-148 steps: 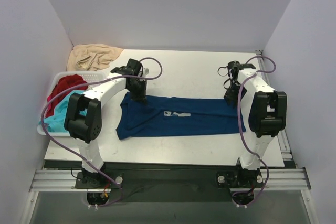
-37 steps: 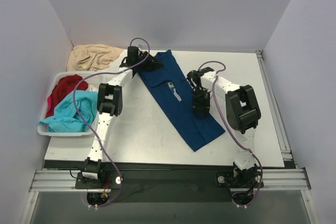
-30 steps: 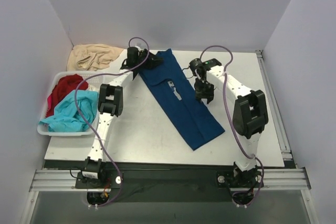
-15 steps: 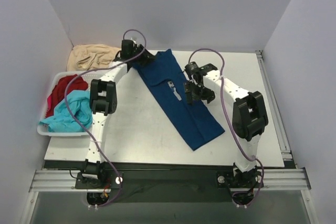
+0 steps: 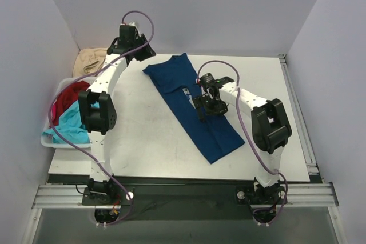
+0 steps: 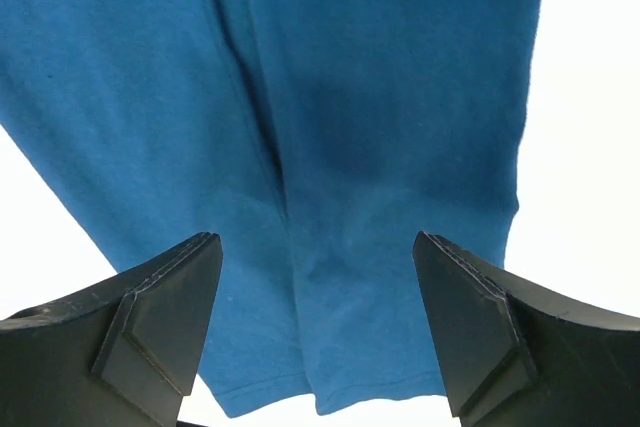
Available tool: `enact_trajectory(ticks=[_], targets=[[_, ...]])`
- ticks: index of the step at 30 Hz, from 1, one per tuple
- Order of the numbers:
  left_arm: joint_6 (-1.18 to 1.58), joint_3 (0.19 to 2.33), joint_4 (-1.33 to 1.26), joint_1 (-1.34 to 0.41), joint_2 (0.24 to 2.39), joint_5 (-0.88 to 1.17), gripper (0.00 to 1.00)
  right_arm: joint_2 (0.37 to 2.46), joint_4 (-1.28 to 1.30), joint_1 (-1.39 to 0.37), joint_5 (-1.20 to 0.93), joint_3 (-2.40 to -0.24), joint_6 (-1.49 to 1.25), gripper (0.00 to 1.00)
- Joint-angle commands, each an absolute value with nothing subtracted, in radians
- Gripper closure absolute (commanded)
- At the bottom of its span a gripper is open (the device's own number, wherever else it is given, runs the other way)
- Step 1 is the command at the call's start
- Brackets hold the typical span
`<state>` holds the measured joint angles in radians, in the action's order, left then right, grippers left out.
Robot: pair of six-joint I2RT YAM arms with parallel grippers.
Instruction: Fold and stack the t-shirts
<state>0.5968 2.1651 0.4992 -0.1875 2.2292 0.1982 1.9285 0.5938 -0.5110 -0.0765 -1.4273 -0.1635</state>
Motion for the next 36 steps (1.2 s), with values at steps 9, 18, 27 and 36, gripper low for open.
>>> enact_trajectory(ticks=[9,18,27,36], targets=[[0.545,2.114,0.702,-0.186,2.186,0.08,0.66,2.02,0.607,-0.554,-0.126,-1.368,-0.215,0.23],[0.525,1.843,0.704,-0.189,1.968,0.022,0.67,2.08,0.621,-0.65,-0.089,-1.322,-0.417,0.27],[0.546,1.611,0.696,-0.196,1.766,-0.031,0.67,2.233,0.725,-0.85,-0.003,-1.503,-0.676,0.29],[0.561,1.497,0.807,-0.238,1.585,-0.064,0.67,2.372,0.732,-0.859,0.08,-1.713,-0.724,0.3]])
